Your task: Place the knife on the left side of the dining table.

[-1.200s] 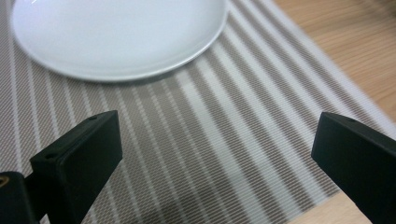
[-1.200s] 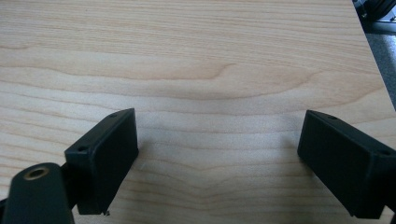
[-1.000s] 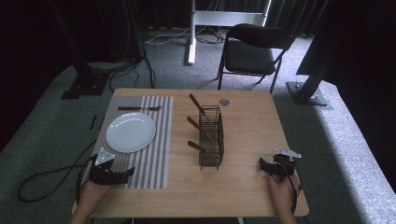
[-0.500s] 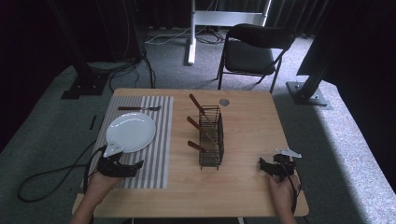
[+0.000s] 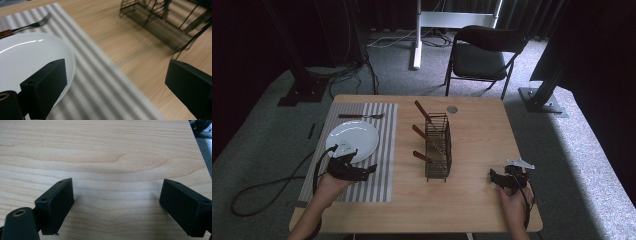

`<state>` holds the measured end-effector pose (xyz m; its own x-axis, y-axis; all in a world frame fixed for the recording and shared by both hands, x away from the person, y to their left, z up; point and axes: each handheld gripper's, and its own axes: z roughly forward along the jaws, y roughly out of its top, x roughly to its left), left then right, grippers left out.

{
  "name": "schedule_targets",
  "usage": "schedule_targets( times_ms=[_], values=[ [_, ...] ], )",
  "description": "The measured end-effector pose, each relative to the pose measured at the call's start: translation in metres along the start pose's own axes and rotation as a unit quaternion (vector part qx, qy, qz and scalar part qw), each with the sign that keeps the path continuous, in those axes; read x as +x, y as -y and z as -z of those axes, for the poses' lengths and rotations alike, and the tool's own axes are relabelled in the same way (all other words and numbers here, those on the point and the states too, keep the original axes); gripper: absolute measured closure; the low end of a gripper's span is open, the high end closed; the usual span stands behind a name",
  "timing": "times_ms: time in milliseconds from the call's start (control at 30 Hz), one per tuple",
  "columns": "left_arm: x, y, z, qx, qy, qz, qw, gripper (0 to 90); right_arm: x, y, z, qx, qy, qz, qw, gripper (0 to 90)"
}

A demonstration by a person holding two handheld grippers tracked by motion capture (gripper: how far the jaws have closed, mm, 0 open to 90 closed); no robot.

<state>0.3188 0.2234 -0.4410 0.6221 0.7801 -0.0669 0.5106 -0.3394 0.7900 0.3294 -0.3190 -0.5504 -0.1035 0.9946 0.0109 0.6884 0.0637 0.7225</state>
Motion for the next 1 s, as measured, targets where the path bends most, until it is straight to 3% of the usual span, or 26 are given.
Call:
schedule_targets(
  times_ms=[333, 767, 933, 1000],
  values=[
    [-0.01, -0.022, -0.015, -0.001, 0.006, -0.026, 0.9996, 4.1, 0.0, 0.0, 0.0, 0.0, 0.0, 0.0, 1.0, 11.5],
    [-0.024, -0.057, -0.035, 0.004, 0.029, -0.061, 0.9977, 4.2, 0.0, 0.0, 0.0, 0.0, 0.0, 0.0, 1.0, 11.5],
    [-0.024, -0.069, -0.038, -0.004, 0.045, -0.057, 0.9974, 4.2, 0.0, 0.0, 0.0, 0.0, 0.0, -0.001, 1.0, 11.6],
    [-0.026, -0.075, -0.041, -0.001, 0.041, -0.064, 0.9971, 4.2, 0.0, 0.0, 0.0, 0.0, 0.0, -0.002, 1.0, 11.5]
  ],
)
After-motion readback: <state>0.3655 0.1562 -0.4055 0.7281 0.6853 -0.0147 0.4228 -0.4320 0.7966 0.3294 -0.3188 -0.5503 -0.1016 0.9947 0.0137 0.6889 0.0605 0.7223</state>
